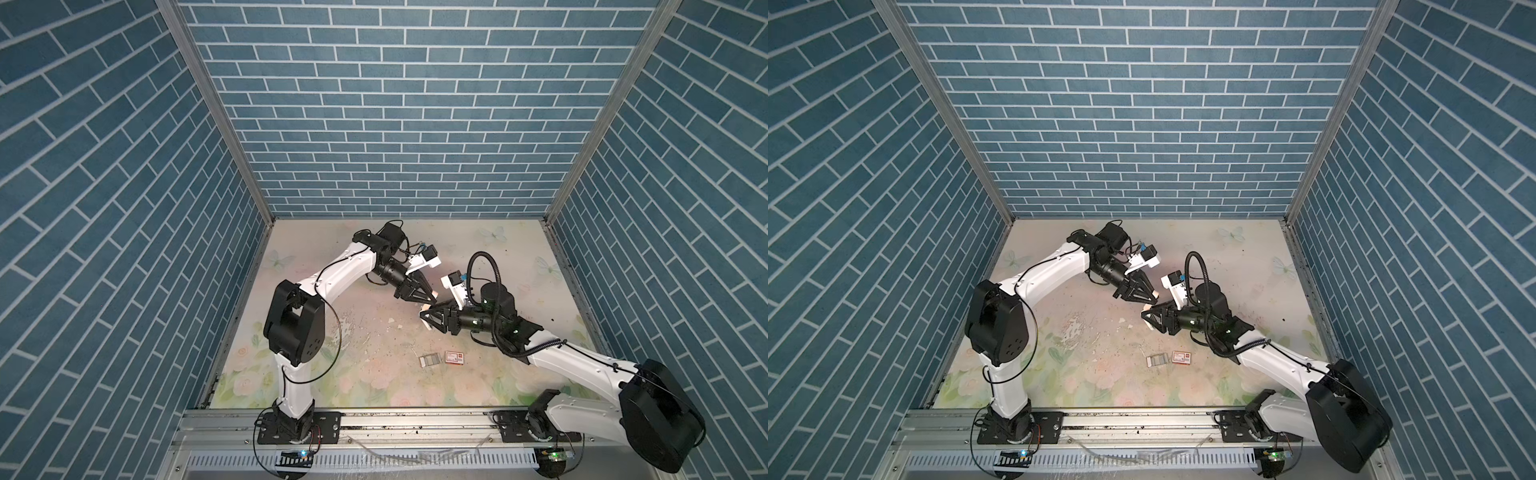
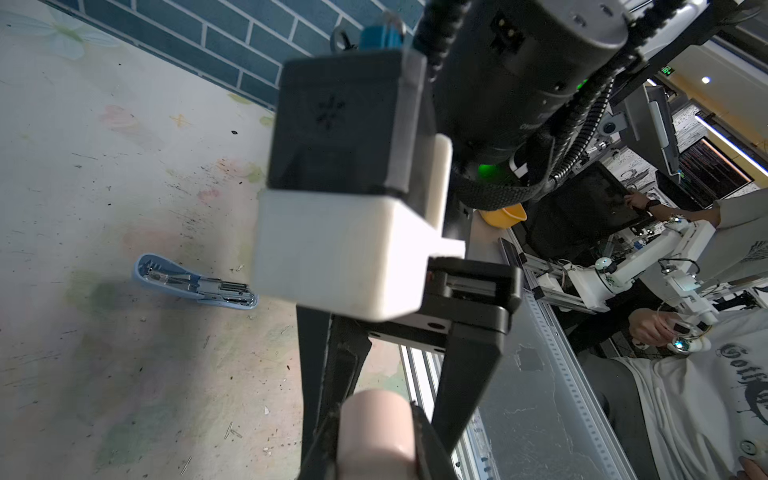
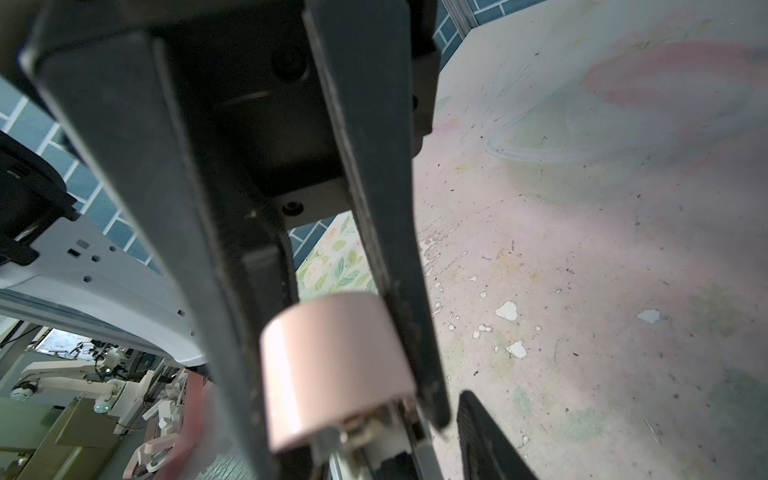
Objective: Load the staples into the stapler
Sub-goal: 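Open the left gripper and withdraw it while the right gripper holds the remover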
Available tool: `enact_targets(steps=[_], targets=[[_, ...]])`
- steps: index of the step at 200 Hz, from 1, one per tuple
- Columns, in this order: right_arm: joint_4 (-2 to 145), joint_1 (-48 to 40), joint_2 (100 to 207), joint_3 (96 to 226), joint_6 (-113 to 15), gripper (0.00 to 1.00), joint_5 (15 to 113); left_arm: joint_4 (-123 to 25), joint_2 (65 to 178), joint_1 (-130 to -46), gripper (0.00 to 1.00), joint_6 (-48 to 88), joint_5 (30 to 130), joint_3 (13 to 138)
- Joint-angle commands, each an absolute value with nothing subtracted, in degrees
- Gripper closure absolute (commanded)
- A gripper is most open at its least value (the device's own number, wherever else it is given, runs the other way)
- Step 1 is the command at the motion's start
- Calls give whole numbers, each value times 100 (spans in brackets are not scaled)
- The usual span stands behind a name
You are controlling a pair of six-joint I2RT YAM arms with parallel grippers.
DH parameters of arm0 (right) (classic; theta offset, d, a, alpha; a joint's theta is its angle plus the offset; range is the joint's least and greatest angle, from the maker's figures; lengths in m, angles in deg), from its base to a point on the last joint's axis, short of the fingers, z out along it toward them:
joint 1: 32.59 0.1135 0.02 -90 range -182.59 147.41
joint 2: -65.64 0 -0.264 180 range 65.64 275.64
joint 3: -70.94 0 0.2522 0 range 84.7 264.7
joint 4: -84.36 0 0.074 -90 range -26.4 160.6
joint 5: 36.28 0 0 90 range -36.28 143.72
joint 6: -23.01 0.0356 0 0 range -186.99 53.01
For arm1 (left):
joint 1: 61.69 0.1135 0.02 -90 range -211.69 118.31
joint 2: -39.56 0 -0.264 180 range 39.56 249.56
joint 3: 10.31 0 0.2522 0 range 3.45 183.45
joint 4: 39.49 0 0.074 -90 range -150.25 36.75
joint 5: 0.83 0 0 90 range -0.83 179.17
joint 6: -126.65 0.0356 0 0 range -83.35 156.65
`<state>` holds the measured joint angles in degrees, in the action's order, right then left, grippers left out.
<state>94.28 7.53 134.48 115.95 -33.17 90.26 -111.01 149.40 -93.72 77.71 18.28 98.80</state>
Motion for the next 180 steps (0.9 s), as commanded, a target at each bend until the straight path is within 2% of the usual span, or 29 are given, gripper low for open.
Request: enact_targets(steps=[1, 77, 103, 112, 124, 138, 155, 180], targets=[[9754, 775, 13481, 11738, -3193, 54, 9222, -11367, 15039, -9419, 92, 7940, 1648, 10013], [9785, 776, 13525, 11712, -3155, 82, 9084, -11364, 14986, -9442, 87, 7958, 1653, 9987], [9664, 772, 13493, 11753, -3188, 85, 8992, -11298, 14910, -9438, 77, 7939, 1772, 9980], [9574, 777, 13465, 11764, -3214, 85, 8927, -11196, 14854, -9438, 70, 7876, 1845, 9939], [9477, 767, 13430, 11778, -3250, 86, 8882, -11007, 14757, -9438, 54, 7771, 1950, 9838], [9338, 769, 13403, 11815, -3293, 86, 8835, -10807, 14634, -9438, 49, 7690, 2049, 9706], [9237, 769, 13377, 11836, -3309, 87, 8811, -10649, 14498, -9438, 38, 7654, 2149, 9565], [9066, 768, 13317, 11830, -3370, 87, 8706, -10416, 14329, -9414, 30, 7530, 2359, 9404]])
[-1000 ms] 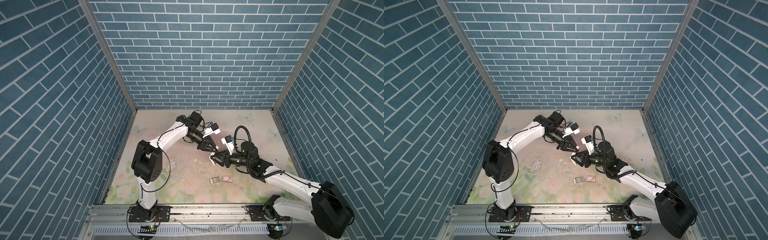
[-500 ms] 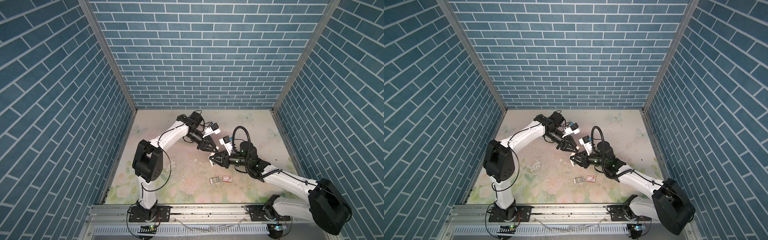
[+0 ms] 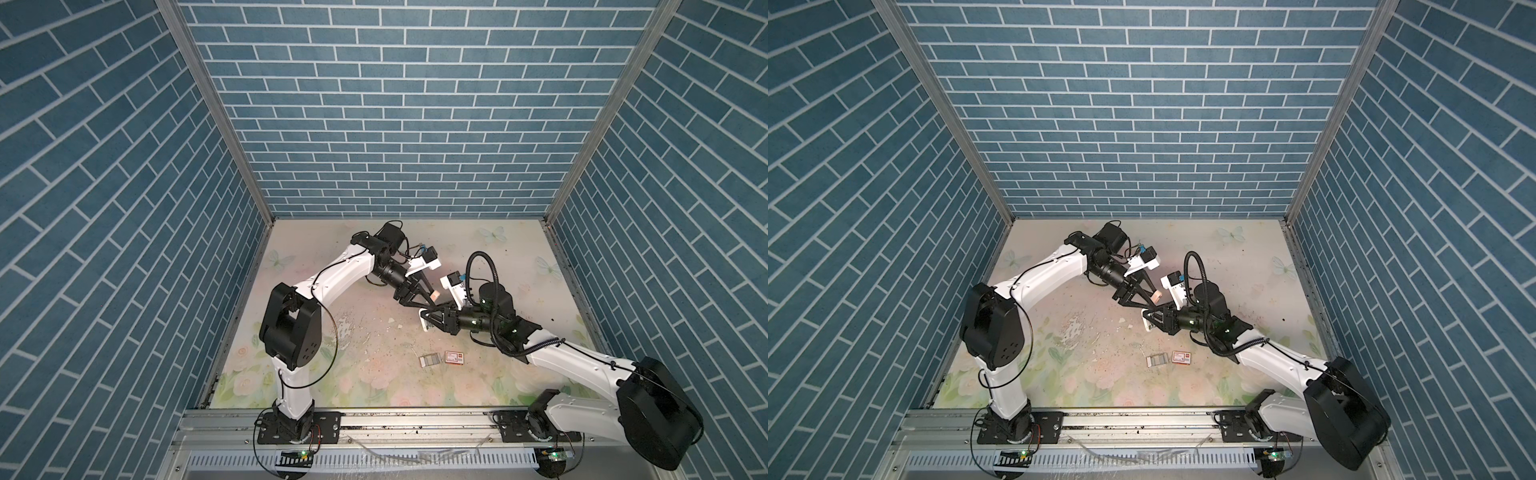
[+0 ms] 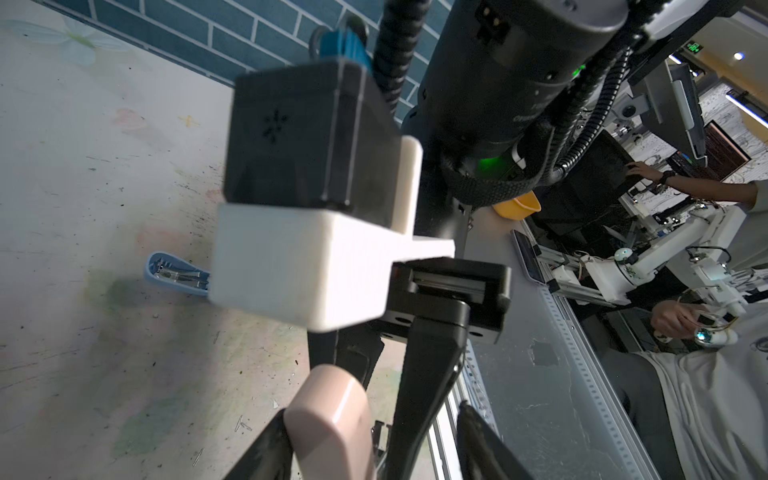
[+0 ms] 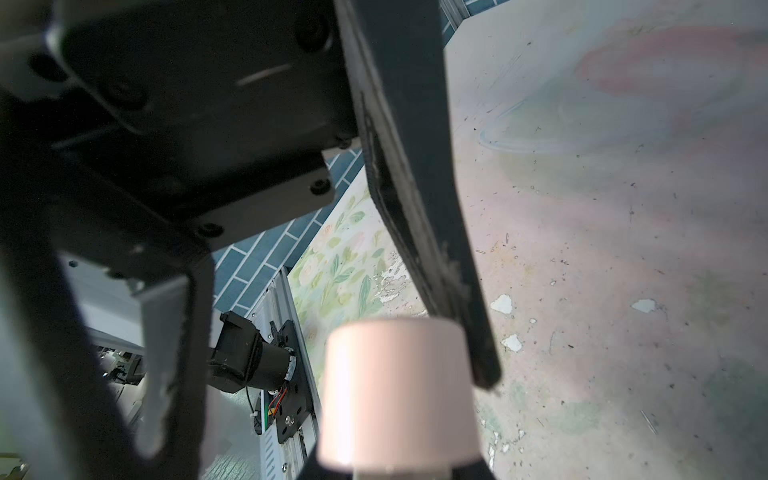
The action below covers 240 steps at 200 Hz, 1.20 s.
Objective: Load the staples into the stapler
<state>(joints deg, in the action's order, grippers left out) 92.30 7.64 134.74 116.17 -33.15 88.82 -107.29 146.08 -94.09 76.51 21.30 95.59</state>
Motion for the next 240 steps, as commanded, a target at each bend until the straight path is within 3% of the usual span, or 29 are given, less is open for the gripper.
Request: enact_targets(steps=[1, 62, 123, 240], targets=[[9061, 768, 13316, 11829, -3374, 87, 8705, -10402, 14323, -9409, 30, 7522, 2368, 9401], [7298, 767, 13225, 12129, -4037, 86, 7777, -9519, 13715, -8663, 29, 6862, 3387, 9046], [6352, 773, 14112, 12622, -4189, 86, 6635, -8814, 12902, -8190, 28, 6508, 4815, 8370], [5655, 836, 15560, 13341, -3781, 86, 5334, -8425, 12636, -8181, 29, 5901, 5244, 7728]])
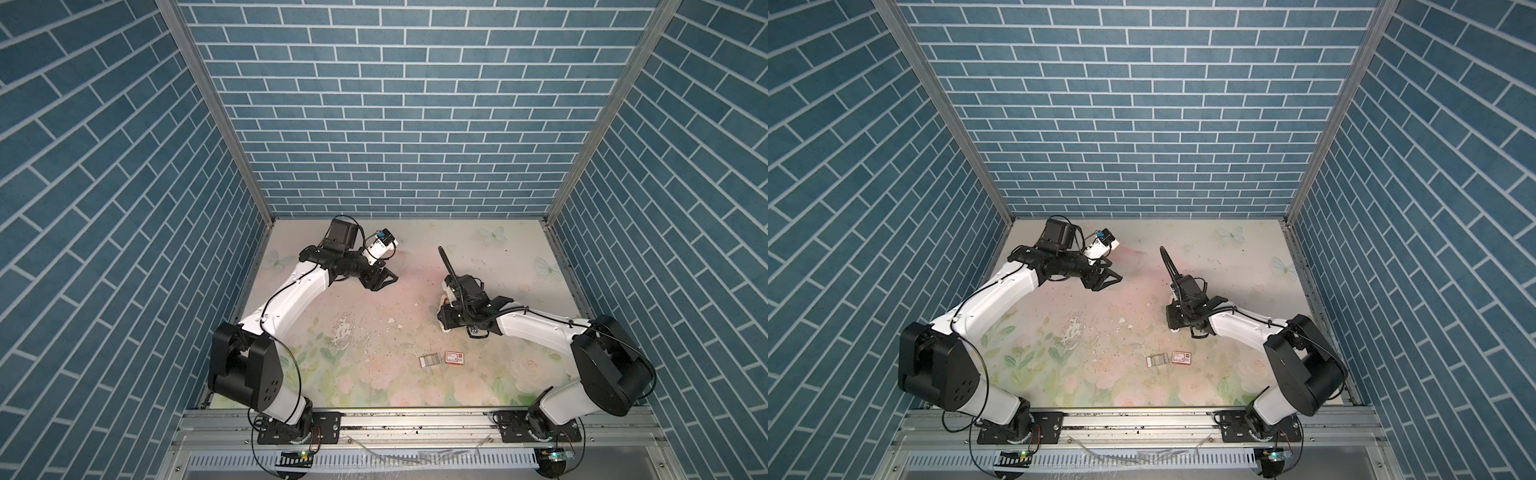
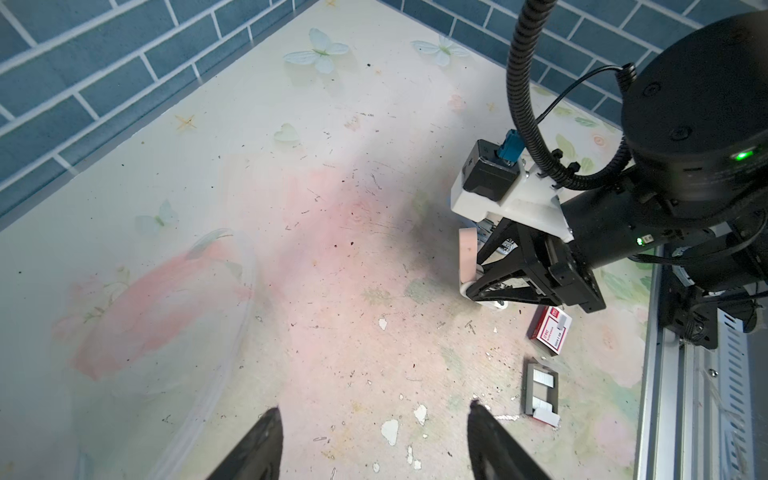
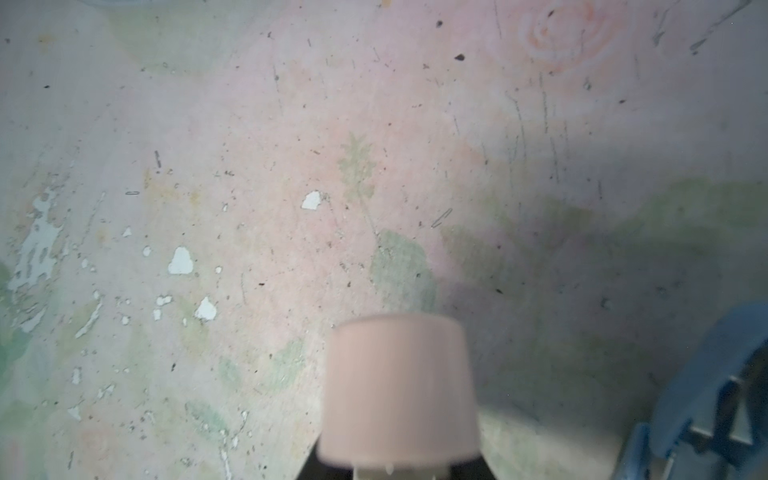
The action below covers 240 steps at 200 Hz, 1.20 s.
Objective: Load the staples into the stapler
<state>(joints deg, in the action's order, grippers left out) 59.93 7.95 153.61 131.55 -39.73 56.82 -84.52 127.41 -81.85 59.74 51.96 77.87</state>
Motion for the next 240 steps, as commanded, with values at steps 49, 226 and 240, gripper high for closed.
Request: enact_targets(steps=[49, 226, 240], targets=[[5479, 864, 15914, 13545, -3693, 85, 5262, -8551, 12595, -8177, 29, 5968, 5252, 7703], [5309, 941, 16021, 13673, -3542, 63, 5372, -8630, 12731, -8180, 28, 5977, 5182, 7667], [5282, 944, 16015, 13682, -3544, 61, 5352, -8620, 12736, -8175, 27, 5981, 5182, 7657]])
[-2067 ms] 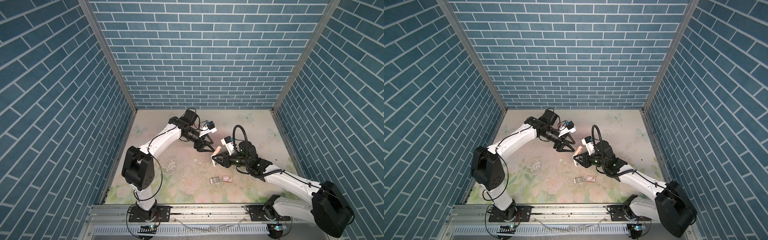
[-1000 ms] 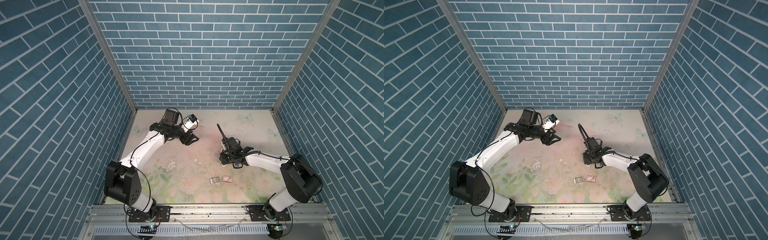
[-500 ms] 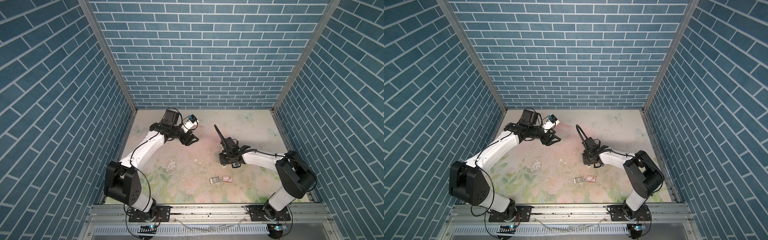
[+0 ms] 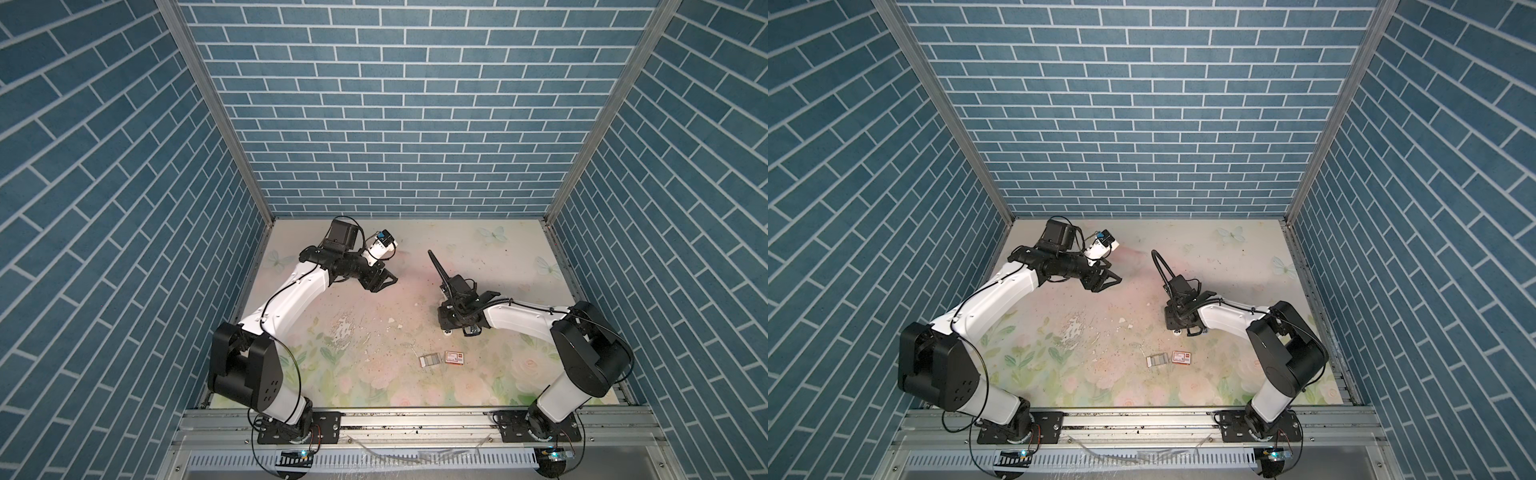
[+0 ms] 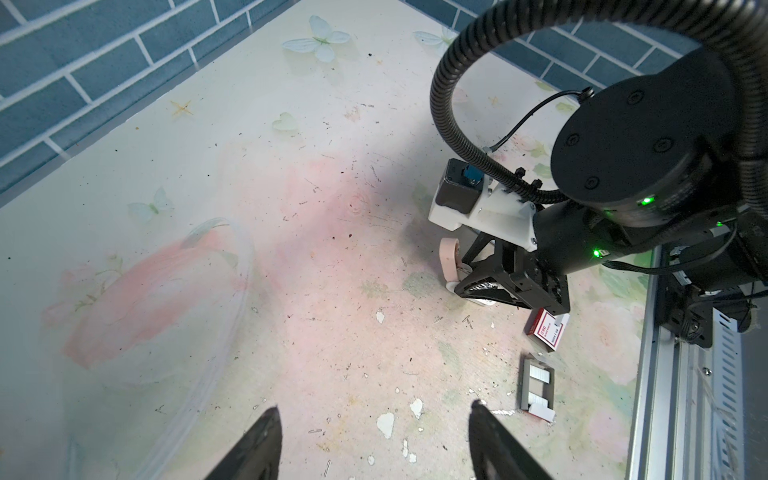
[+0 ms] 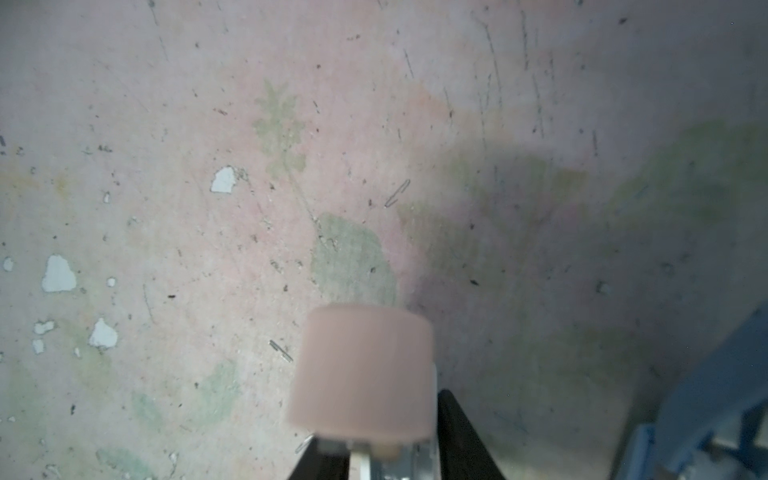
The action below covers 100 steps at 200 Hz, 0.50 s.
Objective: Load the staples into the stapler
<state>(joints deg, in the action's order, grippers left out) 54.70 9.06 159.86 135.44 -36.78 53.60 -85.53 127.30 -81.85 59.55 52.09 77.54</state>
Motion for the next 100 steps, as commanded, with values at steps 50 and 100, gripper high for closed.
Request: enact_targets(steps=[50, 100], targets=[[5186, 994, 15635, 13622, -3520, 58, 5162, -8655, 12727, -8181, 25, 5996, 5272, 7680], [4760, 1327, 14354, 13221, -3214, 62, 5014, -8872, 12591, -8178, 23, 6008, 5374, 7828]])
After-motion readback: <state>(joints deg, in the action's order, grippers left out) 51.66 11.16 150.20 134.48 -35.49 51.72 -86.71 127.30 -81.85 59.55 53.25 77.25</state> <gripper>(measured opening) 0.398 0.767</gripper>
